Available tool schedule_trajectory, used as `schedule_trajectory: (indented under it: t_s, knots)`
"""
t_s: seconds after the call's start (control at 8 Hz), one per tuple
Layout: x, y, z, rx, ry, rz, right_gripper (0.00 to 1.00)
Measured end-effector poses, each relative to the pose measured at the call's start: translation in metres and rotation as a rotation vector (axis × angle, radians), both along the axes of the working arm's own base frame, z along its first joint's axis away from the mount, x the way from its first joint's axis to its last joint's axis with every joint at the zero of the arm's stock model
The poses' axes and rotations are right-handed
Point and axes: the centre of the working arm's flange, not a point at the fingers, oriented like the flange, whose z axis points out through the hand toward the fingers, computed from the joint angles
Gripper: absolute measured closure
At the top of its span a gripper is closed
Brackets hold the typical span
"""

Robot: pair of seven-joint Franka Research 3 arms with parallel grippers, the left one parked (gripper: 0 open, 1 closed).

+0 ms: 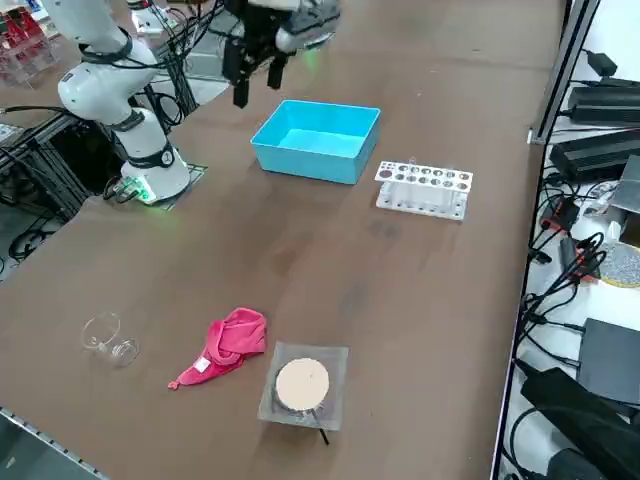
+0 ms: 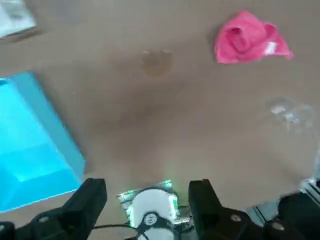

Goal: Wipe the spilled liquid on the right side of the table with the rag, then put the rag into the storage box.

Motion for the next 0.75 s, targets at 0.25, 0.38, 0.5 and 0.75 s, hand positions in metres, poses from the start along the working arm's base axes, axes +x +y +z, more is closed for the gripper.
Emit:
schedule_trajectory:
  t_s: [0.25, 0.38, 0.5, 0.75]
  knots:
    - [0.005, -0.034, -0.053, -0.151, 0.004, 0.018, 0.0]
    - [0.005, -0.051, -0.089, -0.244, -0.015, 0.051, 0.0]
    - [0.003, -0.07, -0.127, -0.327, -0.059, 0.073, 0.0]
    - [-0.017, -0.116, -0.189, -0.432, -0.178, 0.061, 0.0]
